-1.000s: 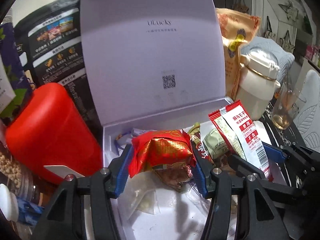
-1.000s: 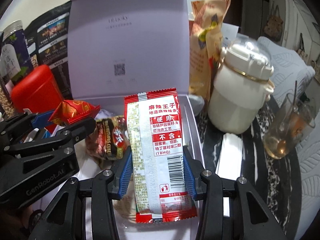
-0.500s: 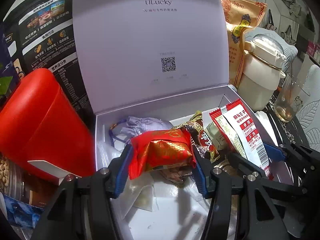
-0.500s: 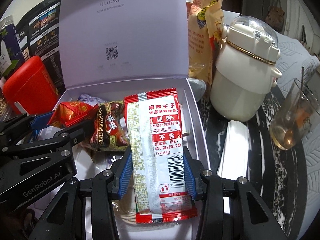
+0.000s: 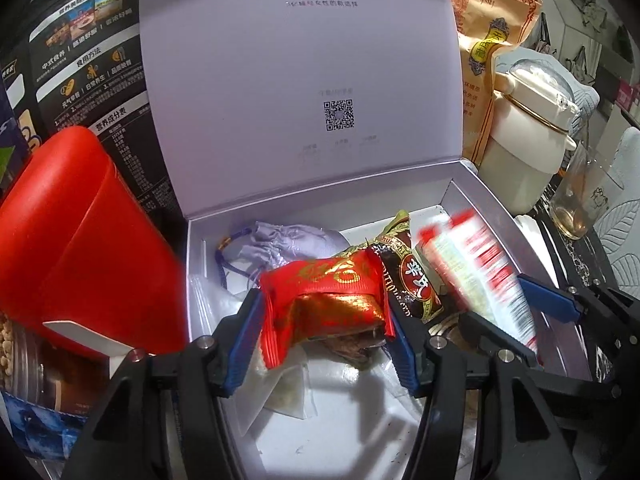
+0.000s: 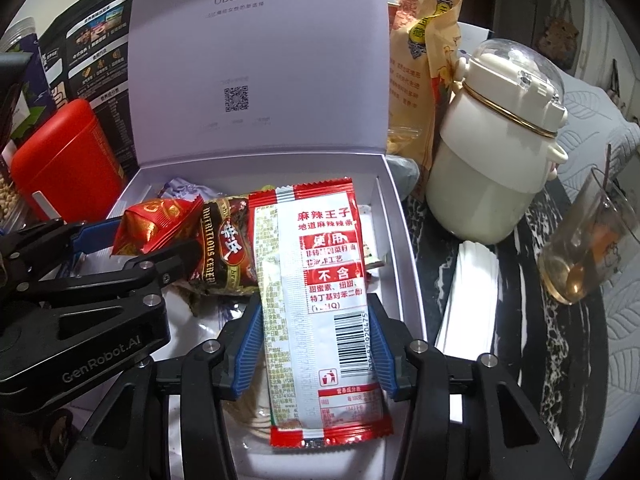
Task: Organize soft objects
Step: 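Lower the candy bag and packet into the box and open both tools, then withdraw both tools up and back from the box over the table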
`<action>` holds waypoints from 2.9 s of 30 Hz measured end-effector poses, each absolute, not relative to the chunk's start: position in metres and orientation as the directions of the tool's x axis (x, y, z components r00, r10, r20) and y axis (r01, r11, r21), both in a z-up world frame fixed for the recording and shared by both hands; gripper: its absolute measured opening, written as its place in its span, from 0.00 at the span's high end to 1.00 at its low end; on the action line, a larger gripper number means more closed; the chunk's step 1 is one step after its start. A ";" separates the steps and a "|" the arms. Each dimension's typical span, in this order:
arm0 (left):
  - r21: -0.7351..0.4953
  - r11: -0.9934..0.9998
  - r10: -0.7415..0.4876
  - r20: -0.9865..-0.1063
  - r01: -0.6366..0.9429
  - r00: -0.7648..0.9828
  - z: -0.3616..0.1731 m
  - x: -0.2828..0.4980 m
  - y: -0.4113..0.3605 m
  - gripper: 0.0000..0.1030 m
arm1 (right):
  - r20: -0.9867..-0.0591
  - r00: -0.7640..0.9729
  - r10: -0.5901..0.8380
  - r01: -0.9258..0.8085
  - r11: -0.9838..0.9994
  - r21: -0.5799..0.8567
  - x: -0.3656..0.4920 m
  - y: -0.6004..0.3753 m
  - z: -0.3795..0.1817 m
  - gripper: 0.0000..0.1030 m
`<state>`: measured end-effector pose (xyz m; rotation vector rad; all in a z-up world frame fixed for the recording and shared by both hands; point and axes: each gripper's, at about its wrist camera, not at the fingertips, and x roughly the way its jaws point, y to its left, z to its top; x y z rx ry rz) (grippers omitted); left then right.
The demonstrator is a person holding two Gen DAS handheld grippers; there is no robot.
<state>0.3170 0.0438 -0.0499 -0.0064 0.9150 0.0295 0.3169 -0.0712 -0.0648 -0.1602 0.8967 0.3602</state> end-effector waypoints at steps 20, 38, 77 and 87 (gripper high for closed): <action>0.060 0.997 0.080 -0.781 -0.054 0.619 -0.044 0.319 0.046 0.10 | -0.772 0.571 0.279 -0.380 0.923 0.052 0.300 -0.086 -0.044 0.33; 0.071 0.995 0.096 -0.718 -0.064 0.690 -0.001 0.298 0.041 0.10 | -0.722 0.641 0.260 -0.360 0.933 0.016 0.290 -0.099 -0.012 0.33; 0.042 0.999 0.046 -0.386 -0.032 0.921 0.149 0.096 0.037 0.00 | -0.352 0.894 0.279 -0.311 0.950 -0.037 0.099 -0.138 0.144 0.14; 0.045 0.999 0.025 -0.382 -0.008 0.924 0.141 0.061 0.034 0.00 | -0.332 0.908 0.254 -0.285 0.957 -0.049 0.058 -0.141 0.138 0.10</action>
